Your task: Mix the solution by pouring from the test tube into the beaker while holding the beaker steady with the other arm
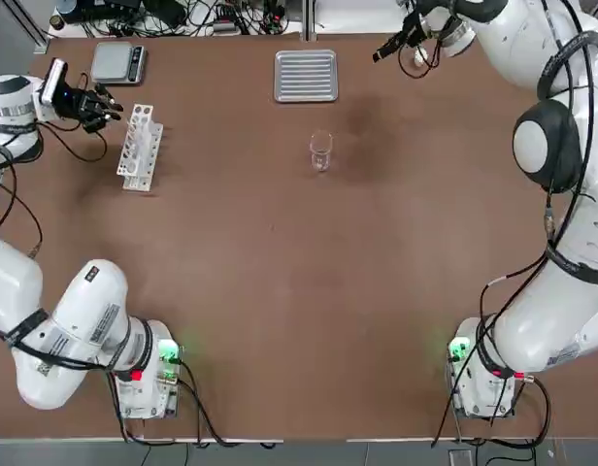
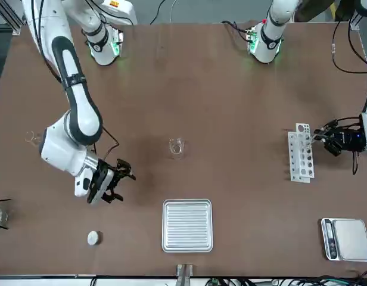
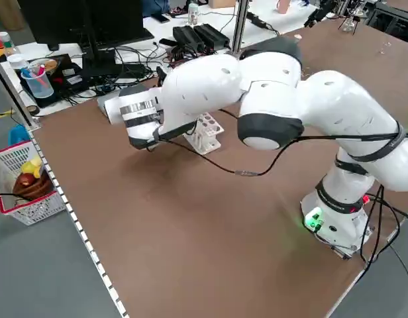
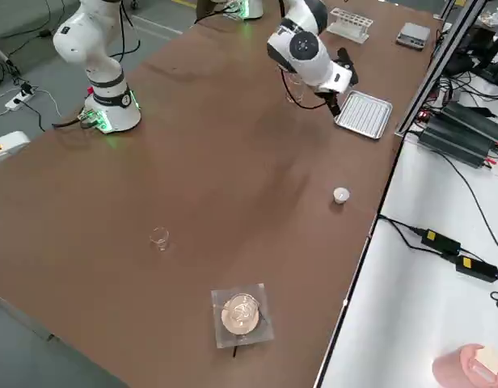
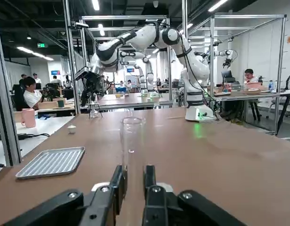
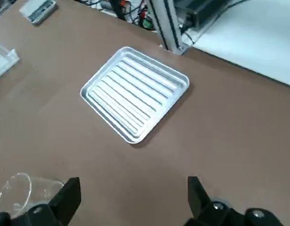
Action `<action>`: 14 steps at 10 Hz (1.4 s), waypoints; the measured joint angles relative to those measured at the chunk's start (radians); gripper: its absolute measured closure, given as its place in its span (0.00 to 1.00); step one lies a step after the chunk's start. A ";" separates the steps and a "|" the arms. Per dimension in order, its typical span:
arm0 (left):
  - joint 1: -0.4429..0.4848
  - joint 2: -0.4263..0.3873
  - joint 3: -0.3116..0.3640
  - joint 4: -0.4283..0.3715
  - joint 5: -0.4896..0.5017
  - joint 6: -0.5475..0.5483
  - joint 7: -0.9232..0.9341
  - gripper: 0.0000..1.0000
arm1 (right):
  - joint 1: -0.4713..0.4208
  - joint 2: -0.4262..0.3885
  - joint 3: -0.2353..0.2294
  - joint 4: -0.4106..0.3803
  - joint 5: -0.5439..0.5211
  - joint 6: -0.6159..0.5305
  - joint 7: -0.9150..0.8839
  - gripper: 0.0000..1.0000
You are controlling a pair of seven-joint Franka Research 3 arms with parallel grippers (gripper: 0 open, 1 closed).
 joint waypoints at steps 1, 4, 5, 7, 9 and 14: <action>-0.001 0.001 0.000 0.004 0.000 0.000 0.000 0.78 | 0.000 -0.005 0.011 0.020 -0.073 0.000 0.128 0.00; -0.010 0.007 0.000 0.004 0.000 0.000 -0.002 0.78 | 0.002 -0.043 0.025 0.033 -0.244 -0.005 0.486 0.00; -0.012 0.010 0.000 0.004 0.000 0.000 -0.002 0.78 | 0.001 -0.061 0.034 0.034 -0.327 -0.019 0.627 0.00; -0.014 0.014 0.002 0.004 0.000 0.001 -0.007 0.78 | 0.001 -0.093 0.061 0.034 -0.397 -0.070 0.818 0.00; -0.018 0.018 0.005 0.006 0.000 0.006 -0.021 0.78 | -0.002 -0.120 0.061 0.035 -0.482 -0.161 0.958 0.00; -0.063 0.042 0.050 0.028 -0.004 0.018 -0.034 0.78 | -0.006 -0.214 0.050 0.068 -0.611 -0.432 1.133 0.00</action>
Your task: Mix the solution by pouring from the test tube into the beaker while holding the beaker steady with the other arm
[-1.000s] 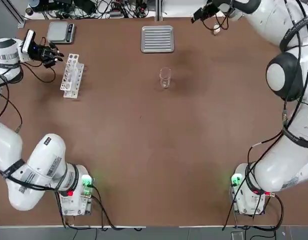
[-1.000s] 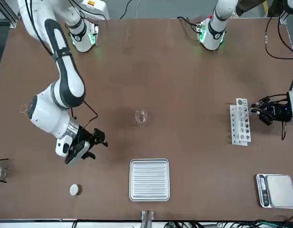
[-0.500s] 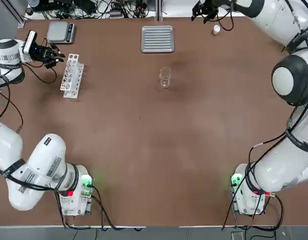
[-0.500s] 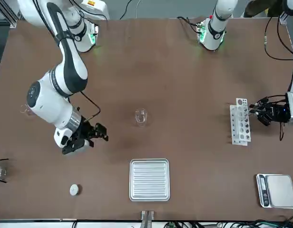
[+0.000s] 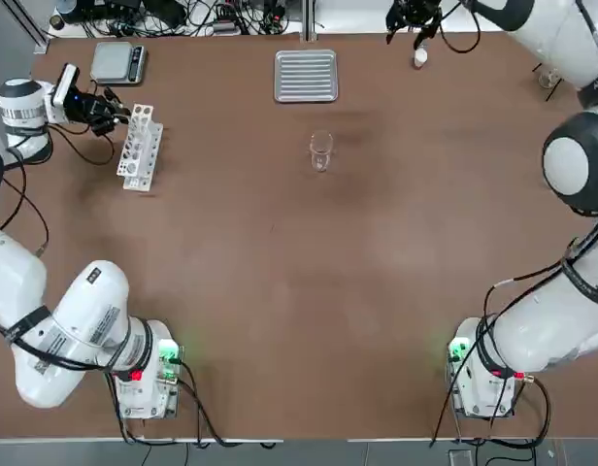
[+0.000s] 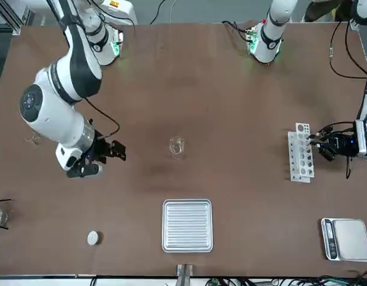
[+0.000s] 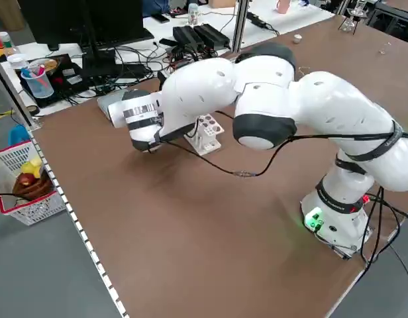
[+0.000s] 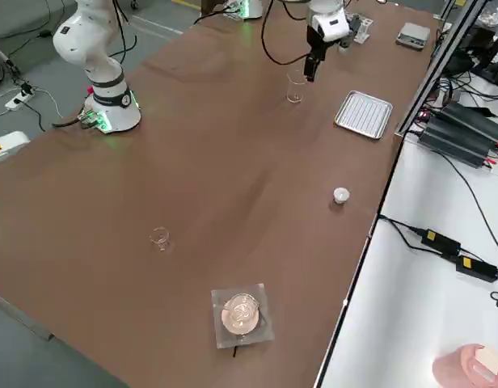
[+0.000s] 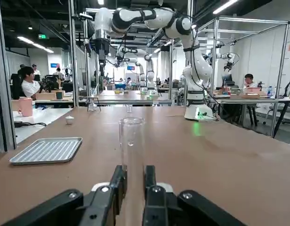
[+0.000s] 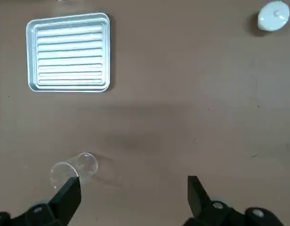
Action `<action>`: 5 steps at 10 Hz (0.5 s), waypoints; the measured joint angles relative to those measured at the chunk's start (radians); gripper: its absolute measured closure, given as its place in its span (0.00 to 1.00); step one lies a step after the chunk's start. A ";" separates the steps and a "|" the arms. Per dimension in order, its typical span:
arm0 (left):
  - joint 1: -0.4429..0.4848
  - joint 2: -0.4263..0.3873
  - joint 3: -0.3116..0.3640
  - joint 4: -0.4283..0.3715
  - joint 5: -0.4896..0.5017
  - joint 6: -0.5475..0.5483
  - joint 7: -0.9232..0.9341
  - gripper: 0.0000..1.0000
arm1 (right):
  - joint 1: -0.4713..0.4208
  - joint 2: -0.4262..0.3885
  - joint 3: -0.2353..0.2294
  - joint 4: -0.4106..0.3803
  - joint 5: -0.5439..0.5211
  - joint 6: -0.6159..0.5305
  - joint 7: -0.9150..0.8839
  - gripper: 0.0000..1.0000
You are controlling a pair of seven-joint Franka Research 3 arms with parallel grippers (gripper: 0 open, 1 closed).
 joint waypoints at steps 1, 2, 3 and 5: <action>-0.008 0.003 0.010 0.004 0.000 0.002 0.000 0.78 | 0.000 -0.013 -0.003 0.014 -0.004 -0.051 0.004 0.00; -0.018 0.007 0.023 0.010 0.000 0.005 0.000 0.78 | 0.000 -0.017 -0.003 0.036 -0.005 -0.086 0.019 0.00; -0.027 0.009 0.033 0.014 0.000 0.007 0.000 0.78 | -0.001 -0.018 -0.003 0.050 -0.005 -0.096 0.042 0.00; -0.037 0.011 0.044 0.016 0.000 0.013 0.000 0.78 | -0.001 -0.018 -0.005 0.056 -0.006 -0.098 0.083 0.00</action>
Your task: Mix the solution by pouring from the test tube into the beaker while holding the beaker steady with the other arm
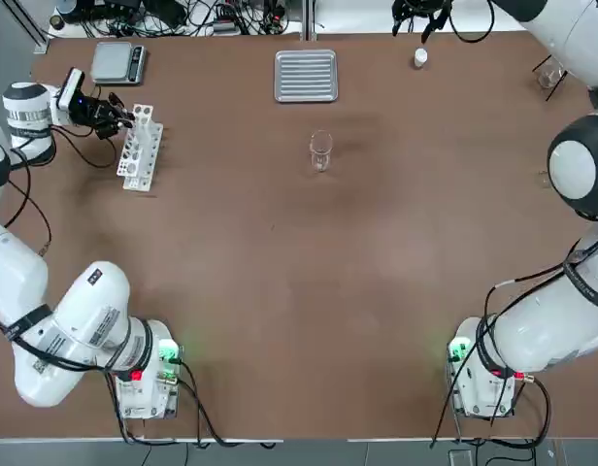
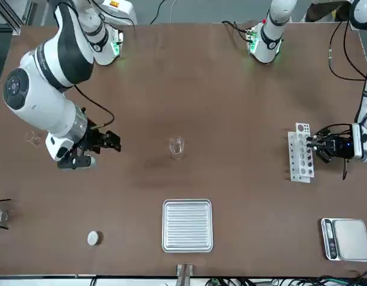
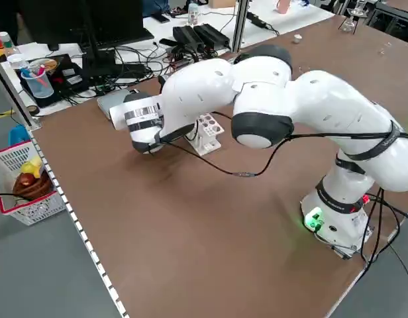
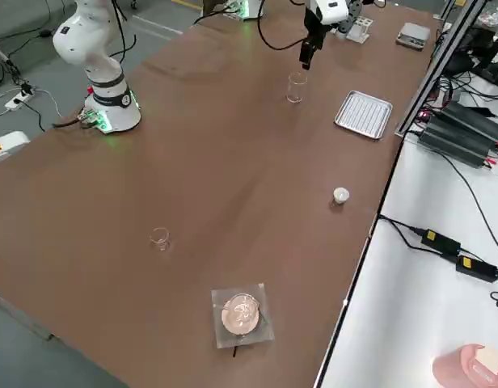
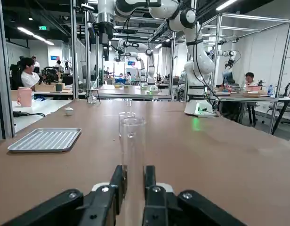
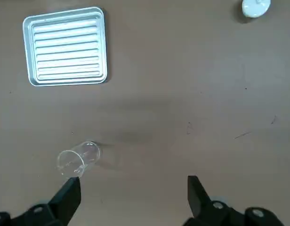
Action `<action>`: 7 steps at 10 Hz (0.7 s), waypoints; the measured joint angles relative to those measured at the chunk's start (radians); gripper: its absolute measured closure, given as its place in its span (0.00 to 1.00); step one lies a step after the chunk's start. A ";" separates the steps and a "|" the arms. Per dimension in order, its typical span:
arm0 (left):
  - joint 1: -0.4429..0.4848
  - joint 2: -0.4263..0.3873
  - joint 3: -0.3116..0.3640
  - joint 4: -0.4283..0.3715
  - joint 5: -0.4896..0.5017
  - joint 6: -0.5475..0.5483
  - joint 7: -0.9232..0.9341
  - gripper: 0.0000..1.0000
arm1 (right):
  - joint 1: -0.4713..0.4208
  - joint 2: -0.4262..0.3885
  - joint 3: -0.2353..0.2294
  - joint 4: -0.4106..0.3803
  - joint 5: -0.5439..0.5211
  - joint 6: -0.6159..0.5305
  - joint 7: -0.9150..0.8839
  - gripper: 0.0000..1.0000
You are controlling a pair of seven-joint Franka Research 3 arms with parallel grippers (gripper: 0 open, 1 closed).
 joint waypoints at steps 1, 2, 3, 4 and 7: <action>-0.002 0.000 0.002 0.000 0.000 0.005 0.000 0.78 | -0.001 -0.001 -0.004 0.003 -0.001 -0.008 0.022 0.00; -0.002 0.001 0.004 0.000 0.000 0.012 0.002 0.78 | -0.002 -0.003 -0.013 0.009 -0.001 -0.024 0.032 0.00; -0.004 0.001 0.006 0.000 0.000 0.019 0.020 0.78 | -0.004 -0.009 -0.023 0.015 -0.002 -0.035 0.033 0.00; -0.009 0.001 0.010 -0.001 0.005 0.024 0.045 0.78 | -0.013 -0.021 -0.029 0.016 -0.003 -0.038 0.033 0.00; -0.017 0.013 0.014 -0.003 0.039 0.035 0.067 0.78 | -0.064 -0.070 -0.036 0.017 -0.031 -0.075 -0.011 0.00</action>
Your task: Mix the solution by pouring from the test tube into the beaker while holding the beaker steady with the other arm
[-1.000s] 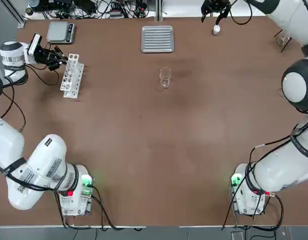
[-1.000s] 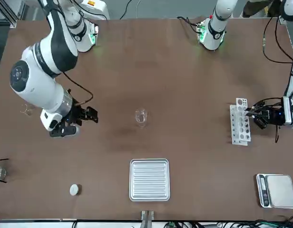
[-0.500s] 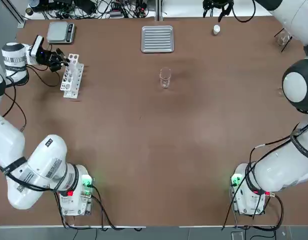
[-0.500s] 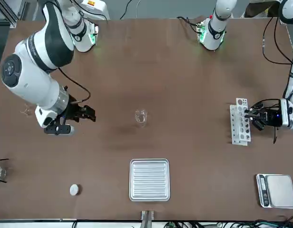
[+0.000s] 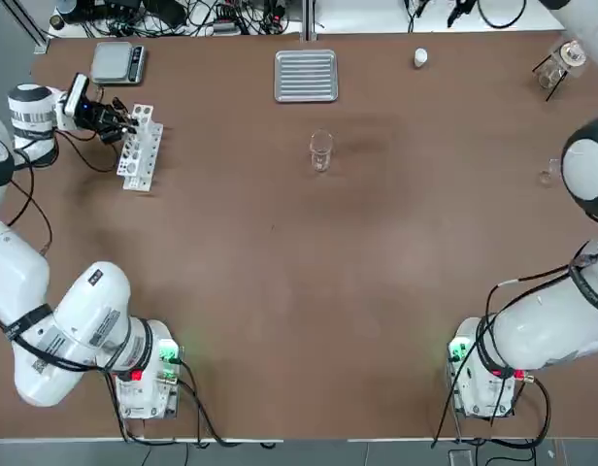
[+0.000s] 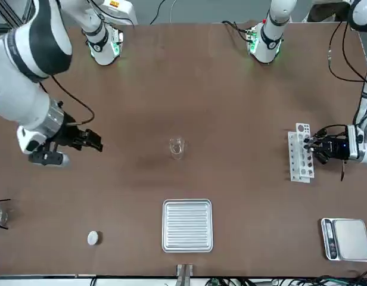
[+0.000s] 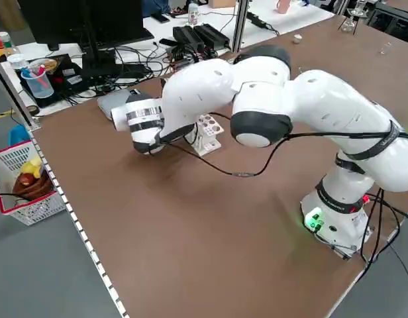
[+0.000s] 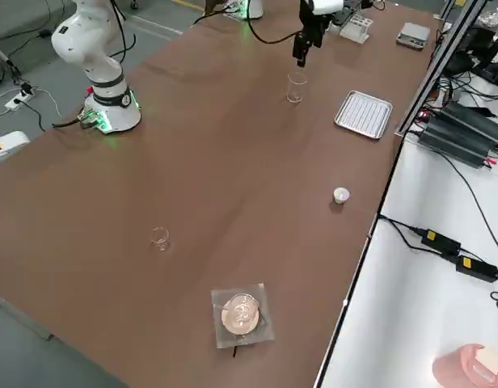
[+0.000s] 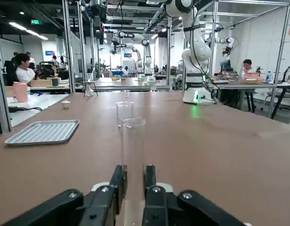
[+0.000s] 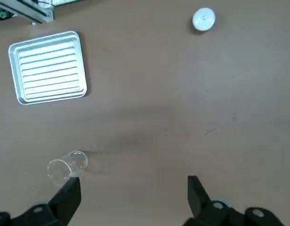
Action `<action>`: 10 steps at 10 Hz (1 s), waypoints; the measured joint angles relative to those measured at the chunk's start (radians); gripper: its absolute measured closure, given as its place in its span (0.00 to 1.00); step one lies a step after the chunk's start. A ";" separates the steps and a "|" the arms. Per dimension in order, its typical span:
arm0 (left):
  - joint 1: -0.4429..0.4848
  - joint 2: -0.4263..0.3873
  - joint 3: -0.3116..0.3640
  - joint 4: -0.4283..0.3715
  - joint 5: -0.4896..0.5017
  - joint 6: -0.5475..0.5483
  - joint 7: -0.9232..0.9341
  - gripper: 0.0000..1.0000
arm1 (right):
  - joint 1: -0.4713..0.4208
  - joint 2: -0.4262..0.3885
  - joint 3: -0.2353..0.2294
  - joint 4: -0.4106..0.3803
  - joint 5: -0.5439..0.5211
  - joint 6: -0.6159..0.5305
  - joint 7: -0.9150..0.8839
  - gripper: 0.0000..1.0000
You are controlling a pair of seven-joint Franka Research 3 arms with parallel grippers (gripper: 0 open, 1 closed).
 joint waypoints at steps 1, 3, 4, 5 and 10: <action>-0.001 0.004 0.000 0.000 0.004 0.005 0.001 0.78 | -0.005 -0.015 -0.013 0.000 -0.007 -0.014 -0.033 0.00; -0.002 0.012 0.000 0.000 0.013 0.016 0.001 0.78 | -0.009 -0.049 -0.054 0.000 -0.030 -0.056 -0.101 0.00; -0.002 0.016 0.000 0.000 0.018 0.022 0.006 0.78 | -0.012 -0.071 -0.084 0.001 -0.044 -0.094 -0.124 0.00; -0.002 0.018 0.000 0.000 0.020 0.023 0.020 0.78 | -0.016 -0.096 -0.120 0.004 -0.048 -0.135 -0.136 0.00; -0.002 0.029 0.000 0.001 0.022 0.028 0.035 0.78 | -0.101 -0.171 -0.232 0.021 -0.061 -0.252 -0.231 0.00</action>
